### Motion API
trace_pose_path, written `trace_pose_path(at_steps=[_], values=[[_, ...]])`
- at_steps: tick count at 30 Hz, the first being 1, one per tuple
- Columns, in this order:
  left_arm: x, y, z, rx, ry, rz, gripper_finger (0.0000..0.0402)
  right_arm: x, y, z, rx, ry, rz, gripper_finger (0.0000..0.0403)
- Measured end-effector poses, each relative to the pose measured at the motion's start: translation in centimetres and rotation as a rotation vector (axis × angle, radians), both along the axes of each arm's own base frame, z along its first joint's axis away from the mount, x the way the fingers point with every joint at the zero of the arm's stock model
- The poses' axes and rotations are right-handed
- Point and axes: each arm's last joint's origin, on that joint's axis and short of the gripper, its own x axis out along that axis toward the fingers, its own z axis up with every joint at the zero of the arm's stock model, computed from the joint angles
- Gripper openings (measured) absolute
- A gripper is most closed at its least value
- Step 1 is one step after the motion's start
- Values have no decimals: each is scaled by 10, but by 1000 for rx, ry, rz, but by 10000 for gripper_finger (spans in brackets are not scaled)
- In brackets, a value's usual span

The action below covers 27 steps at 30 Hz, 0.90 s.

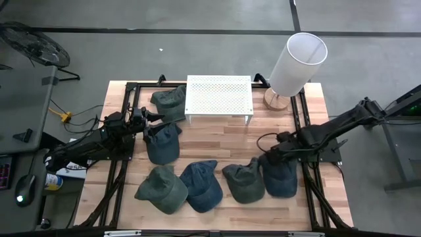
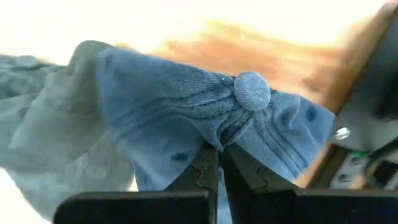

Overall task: Pick & Place hat
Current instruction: Put the dark blue cap on the shelf

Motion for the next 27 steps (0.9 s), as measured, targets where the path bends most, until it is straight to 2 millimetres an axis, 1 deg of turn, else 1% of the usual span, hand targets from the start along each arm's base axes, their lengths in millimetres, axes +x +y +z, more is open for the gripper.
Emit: trace_pose_path(at_steps=[4,8,12,17,22,27], values=[[0,0,0,0,0,0,267,-1,-2,30,-71,-29,65,0],[0,0,0,0,0,0,267,-3,-3,54,-121,-55,120,0],[0,0,0,1,0,0,267,-4,-2,72,-149,-95,173,0],[0,0,0,0,0,0,267,-1,-3,89,-201,-168,246,0],[0,0,0,0,0,0,267,13,-6,105,-230,-261,274,0],[0,0,0,0,0,0,267,36,-12,124,-269,-307,285,0]])
